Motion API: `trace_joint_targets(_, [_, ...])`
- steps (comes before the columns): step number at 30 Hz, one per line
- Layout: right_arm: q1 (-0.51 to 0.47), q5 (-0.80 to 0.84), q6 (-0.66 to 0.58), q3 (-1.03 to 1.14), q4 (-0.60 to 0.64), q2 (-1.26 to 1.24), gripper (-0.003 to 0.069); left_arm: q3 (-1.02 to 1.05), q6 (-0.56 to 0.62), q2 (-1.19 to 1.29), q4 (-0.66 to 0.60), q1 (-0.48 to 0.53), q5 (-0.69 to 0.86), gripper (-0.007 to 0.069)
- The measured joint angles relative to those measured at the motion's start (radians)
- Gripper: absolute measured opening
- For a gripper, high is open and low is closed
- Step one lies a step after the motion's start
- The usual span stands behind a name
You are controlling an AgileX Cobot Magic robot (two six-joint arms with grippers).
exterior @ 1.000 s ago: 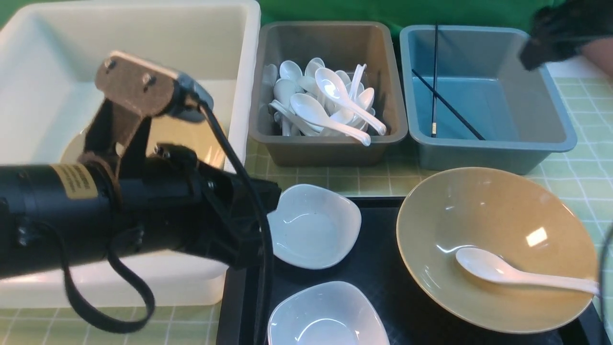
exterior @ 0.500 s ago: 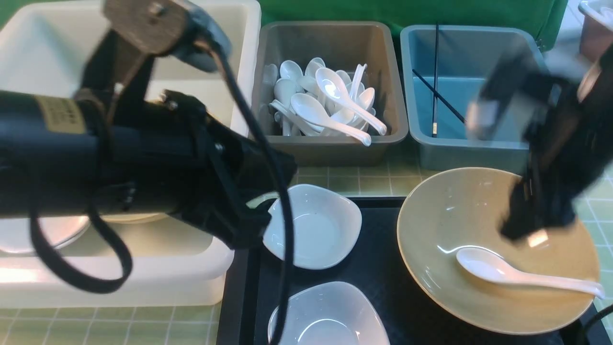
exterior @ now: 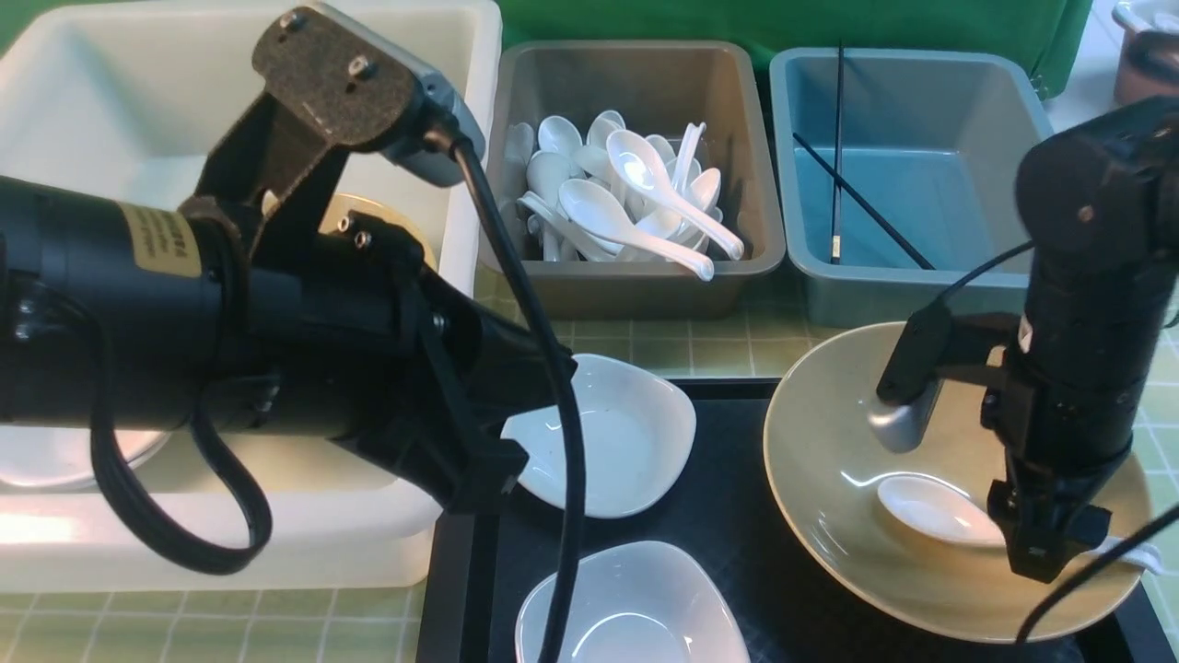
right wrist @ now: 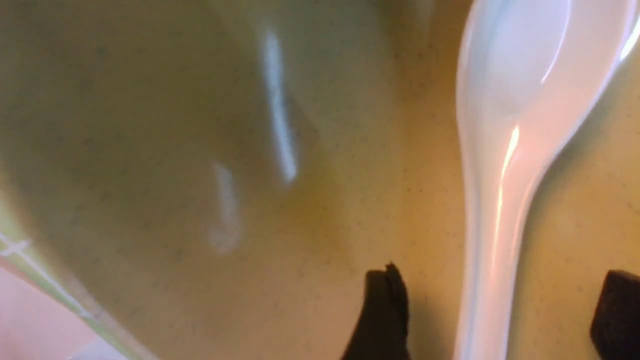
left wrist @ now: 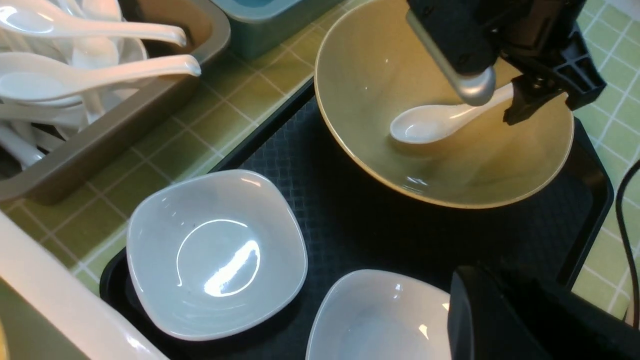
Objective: On green table put chopsticks spoon bowls plates into blue grey white boxes.
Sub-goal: 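Reach down and grasp the white spoon resting in the bowl with the right gripper, then place the white spoon into the bin of spoons with the right gripper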
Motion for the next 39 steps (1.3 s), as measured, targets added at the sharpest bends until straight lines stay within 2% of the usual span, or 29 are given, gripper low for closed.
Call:
trace_joint_targets(4, [0.000, 0.003, -0.001, 0.000, 0.000, 0.042, 0.0425, 0.000, 0.000, 0.000, 0.000, 0.000, 0.000, -0.0001])
trace_joint_targets(7, [0.000, 0.008, -0.003, -0.003, 0.005, 0.050, 0.0251, 0.000, 0.001, 0.000, 0.000, 0.000, 0.000, -0.0001])
trace_joint_targets(8, [0.000, 0.015, -0.003, -0.012, 0.007, 0.050, 0.0159, 0.000, 0.001, 0.000, 0.000, 0.000, 0.000, -0.0001])
trace_joint_targets(9, [0.000, 0.023, -0.003, -0.026, 0.009, 0.050, 0.0136, 0.000, 0.001, 0.000, 0.000, 0.000, 0.000, -0.0001])
trace_joint_targets(16, [0.000, 0.024, 0.011, -0.185, 0.012, 0.050, 0.0148, 0.000, 0.001, 0.000, 0.000, 0.000, 0.000, -0.0001])
trace_joint_targets(20, [0.000, 0.002, 0.096, -0.321, 0.030, 0.050, 0.0148, 0.000, 0.001, 0.000, 0.000, 0.000, 0.000, -0.0001])
trace_joint_targets(22, [0.000, -0.087, 0.148, -0.366, 0.067, 0.050, 0.0148, 0.000, 0.001, 0.000, 0.000, 0.000, -0.004, -0.0001])
trace_joint_targets(24, [0.000, -0.271, 0.193, -0.391, 0.143, 0.051, 0.0148, 0.000, 0.001, 0.000, 0.000, 0.000, -0.018, -0.0001])
trace_joint_targets(25, [0.000, -0.290, 0.196, -0.393, 0.151, 0.051, 0.0148, 0.000, 0.001, 0.000, 0.000, 0.000, -0.019, -0.0001])
trace_joint_targets(27, [0.000, -0.512, 0.213, -0.397, 0.262, 0.069, 0.0148, 0.000, 0.001, 0.000, 0.000, 0.000, -0.031, -0.0001])
trace_joint_targets(28, [0.000, -0.548, 0.213, -0.397, 0.281, 0.078, 0.0148, 0.000, 0.001, 0.000, 0.000, 0.000, -0.033, -0.0001])
trace_joint_targets(30, [0.001, -0.756, 0.217, -0.415, 0.396, 0.136, 0.0148, 0.000, 0.001, 0.000, 0.000, 0.000, -0.034, -0.0001])
trace_joint_targets(33, [0.001, -0.836, 0.218, -0.466, 0.442, 0.208, 0.0149, 0.000, 0.001, 0.000, 0.000, 0.000, -0.034, -0.0001])
trace_joint_targets(37, [0.001, -0.823, 0.233, -0.599, 0.459, 0.328, 0.0217, 0.000, 0.001, 0.000, 0.001, 0.000, -0.029, -0.0001])
trace_joint_targets(39, [0.001, -0.765, 0.235, -0.677, 0.462, 0.376, 0.0317, 0.000, 0.001, 0.000, 0.001, 0.000, -0.029, -0.0001])
